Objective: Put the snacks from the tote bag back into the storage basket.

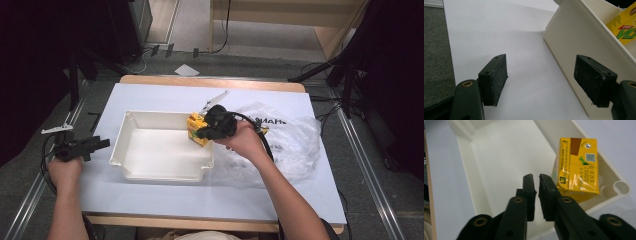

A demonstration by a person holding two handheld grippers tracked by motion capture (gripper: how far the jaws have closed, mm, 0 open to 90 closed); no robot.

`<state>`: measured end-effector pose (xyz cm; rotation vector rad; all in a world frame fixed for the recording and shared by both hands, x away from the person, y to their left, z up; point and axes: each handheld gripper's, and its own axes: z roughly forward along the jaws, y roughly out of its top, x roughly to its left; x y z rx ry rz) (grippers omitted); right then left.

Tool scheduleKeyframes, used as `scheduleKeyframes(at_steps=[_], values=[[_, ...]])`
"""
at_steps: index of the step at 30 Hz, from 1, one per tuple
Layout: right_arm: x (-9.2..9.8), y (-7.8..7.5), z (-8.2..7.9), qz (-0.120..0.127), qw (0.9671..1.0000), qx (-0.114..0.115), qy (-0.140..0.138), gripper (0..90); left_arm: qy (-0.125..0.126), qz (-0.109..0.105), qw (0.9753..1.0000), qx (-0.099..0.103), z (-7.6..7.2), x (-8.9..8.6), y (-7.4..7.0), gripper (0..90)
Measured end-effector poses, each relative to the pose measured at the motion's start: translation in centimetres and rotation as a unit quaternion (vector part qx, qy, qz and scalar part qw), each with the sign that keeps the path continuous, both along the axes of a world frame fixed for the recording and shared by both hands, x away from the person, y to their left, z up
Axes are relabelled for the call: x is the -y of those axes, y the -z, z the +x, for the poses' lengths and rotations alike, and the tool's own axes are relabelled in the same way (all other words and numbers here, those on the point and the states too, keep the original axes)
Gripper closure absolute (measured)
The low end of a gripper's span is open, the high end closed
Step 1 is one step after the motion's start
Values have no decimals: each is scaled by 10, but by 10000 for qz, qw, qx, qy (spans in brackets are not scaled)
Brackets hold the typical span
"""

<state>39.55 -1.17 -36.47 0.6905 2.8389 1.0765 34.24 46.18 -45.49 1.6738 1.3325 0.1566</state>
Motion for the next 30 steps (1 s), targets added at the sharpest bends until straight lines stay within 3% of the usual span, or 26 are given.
scheduleKeyframes(at_steps=[15,30], values=[[3,8,0,121,9998,-50,161,900,-19,-45,10000,-52,1,-1,0,272],[-3,25,8,-67,9996,-157,211,900,7,-21,10000,-63,4,1,0,264]])
